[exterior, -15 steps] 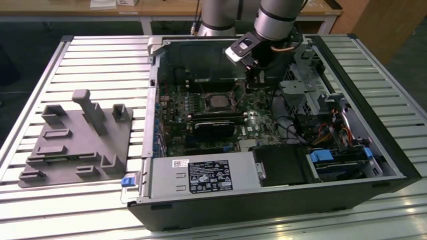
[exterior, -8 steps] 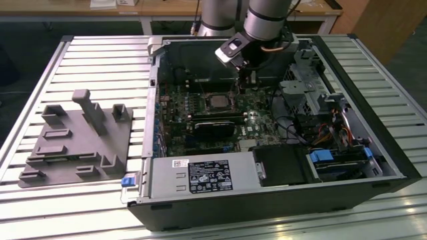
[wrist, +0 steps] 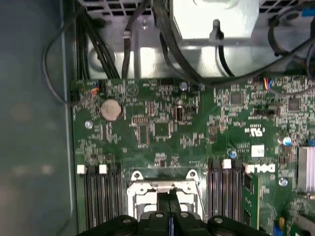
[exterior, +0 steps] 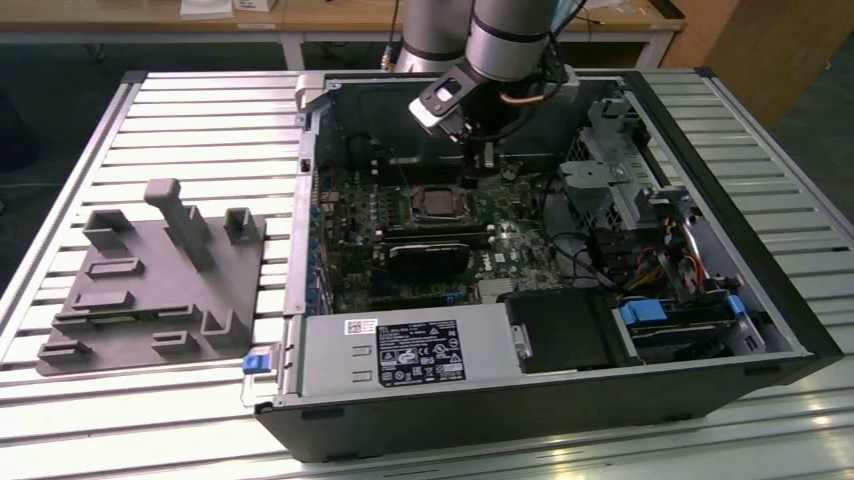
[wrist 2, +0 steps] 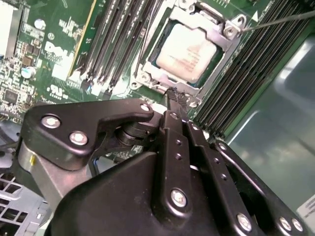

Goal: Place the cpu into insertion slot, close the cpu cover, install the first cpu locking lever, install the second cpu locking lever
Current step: 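Close the cpu cover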

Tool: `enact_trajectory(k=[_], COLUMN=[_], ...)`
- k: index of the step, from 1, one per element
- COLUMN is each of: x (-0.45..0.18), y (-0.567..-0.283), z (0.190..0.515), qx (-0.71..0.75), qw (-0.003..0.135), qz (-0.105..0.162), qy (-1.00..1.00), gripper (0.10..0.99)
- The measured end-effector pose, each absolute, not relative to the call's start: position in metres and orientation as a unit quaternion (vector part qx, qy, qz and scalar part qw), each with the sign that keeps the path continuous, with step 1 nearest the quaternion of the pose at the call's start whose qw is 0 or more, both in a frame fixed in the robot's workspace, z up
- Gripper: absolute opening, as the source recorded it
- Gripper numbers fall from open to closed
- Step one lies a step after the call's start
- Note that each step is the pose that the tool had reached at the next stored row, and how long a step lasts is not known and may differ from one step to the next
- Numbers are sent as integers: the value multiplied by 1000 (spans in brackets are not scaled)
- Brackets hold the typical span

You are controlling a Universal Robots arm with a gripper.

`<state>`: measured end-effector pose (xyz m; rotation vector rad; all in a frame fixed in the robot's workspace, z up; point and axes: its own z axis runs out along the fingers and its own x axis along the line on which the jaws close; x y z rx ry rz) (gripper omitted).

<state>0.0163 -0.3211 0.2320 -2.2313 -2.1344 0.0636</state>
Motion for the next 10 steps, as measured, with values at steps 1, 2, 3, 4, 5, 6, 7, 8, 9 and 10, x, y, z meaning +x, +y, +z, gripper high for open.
enact_trajectory(k=[1, 2, 3, 4, 5, 6, 7, 8, 9, 10], x=[15, 14, 13, 11, 9, 7, 5, 2, 0, -3], y=[-321, -321, -321, -321, -321, -321, -321, -321, -321, -321], z=[232, 232, 232, 232, 231, 231, 230, 230, 229, 228], qx=[-722, -722, -722, -722, -722, -722, -723, -723, -722, -723], qw=[26, 26, 25, 23, 20, 17, 14, 12, 10, 8], qz=[20, 20, 19, 17, 14, 11, 8, 5, 3, 1], qy=[-691, -691, -691, -691, -691, -691, -691, -691, -691, -691], gripper=[106, 106, 106, 106, 106, 106, 106, 106, 106, 106])
